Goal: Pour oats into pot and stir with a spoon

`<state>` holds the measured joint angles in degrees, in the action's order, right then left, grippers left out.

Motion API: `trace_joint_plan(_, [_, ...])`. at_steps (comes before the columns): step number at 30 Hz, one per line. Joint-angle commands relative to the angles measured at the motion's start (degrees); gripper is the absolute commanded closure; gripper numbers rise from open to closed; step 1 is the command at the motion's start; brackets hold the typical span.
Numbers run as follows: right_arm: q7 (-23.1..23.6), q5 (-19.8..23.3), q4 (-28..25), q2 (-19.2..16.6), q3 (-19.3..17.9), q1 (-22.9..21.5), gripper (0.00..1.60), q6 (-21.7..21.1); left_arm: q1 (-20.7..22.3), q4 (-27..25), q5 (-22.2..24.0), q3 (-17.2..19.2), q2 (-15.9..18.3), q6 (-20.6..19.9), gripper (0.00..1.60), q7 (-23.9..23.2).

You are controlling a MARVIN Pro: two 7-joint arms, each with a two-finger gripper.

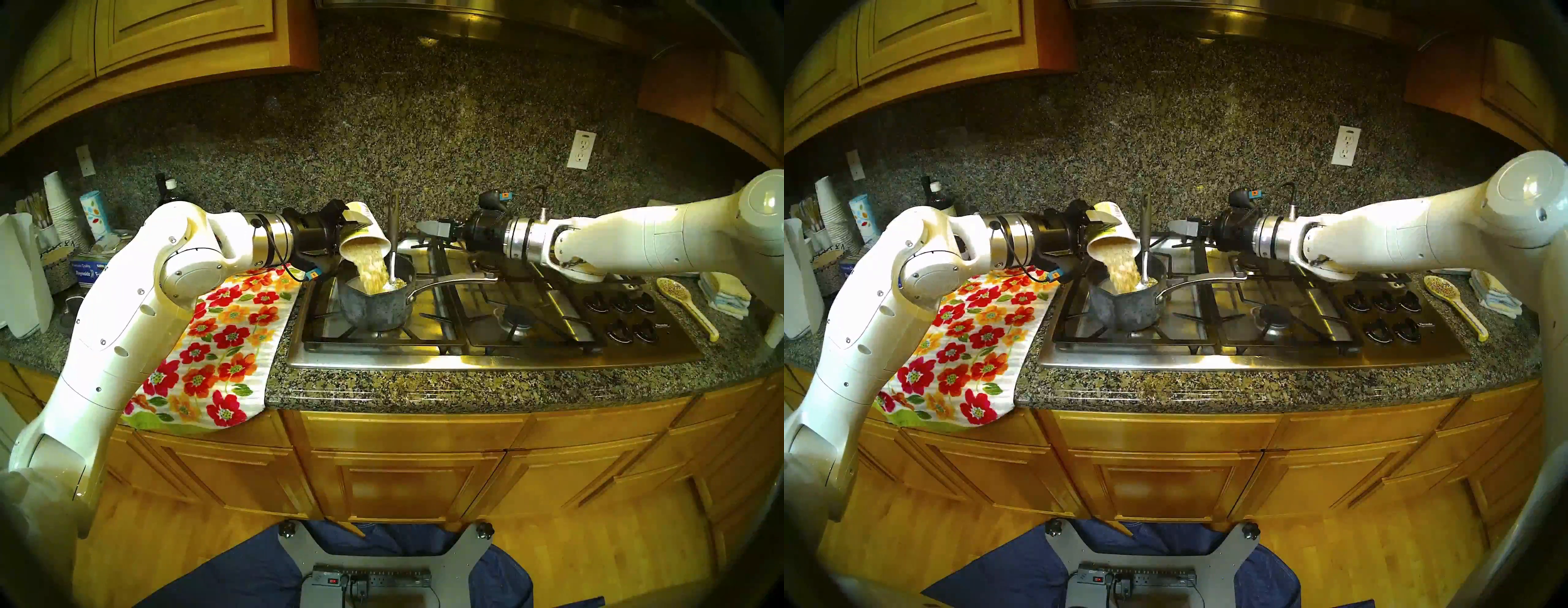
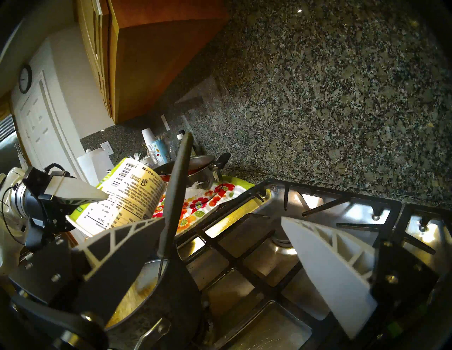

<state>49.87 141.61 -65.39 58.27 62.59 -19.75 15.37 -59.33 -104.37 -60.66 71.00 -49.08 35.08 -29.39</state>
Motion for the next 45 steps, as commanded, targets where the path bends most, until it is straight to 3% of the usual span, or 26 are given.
trace_joint_plan(1, [0.02, 0.22, 0.54, 0.01, -1.04, -2.29, 0.0, 0.26, 0.66, -1.38, -2.61, 1.22, -0.22, -0.22, 0.91, 3.76])
trace_joint_plan(8, [0.02, 0.22, 0.55, 0.02, -1.03, -2.29, 0.0, 0.26, 0.15, -1.38, -5.2, 1.26, -0.26, 0.13, 0.92, 6.04])
trace_joint_plan(20, [0.04, 0.23, 0.56, 0.02, -1.03, -2.28, 0.0, 0.26, -0.57, -1.79, -13.6, 0.54, 0.4, 0.36, 0.91, 13.22])
trace_joint_plan(45, [0.03, 0.24, 0.55, 0.02, -1.02, -2.29, 0.0, 0.26, -2.31, -0.88, -30.91, -1.73, 2.72, -2.45, 0.92, 31.88])
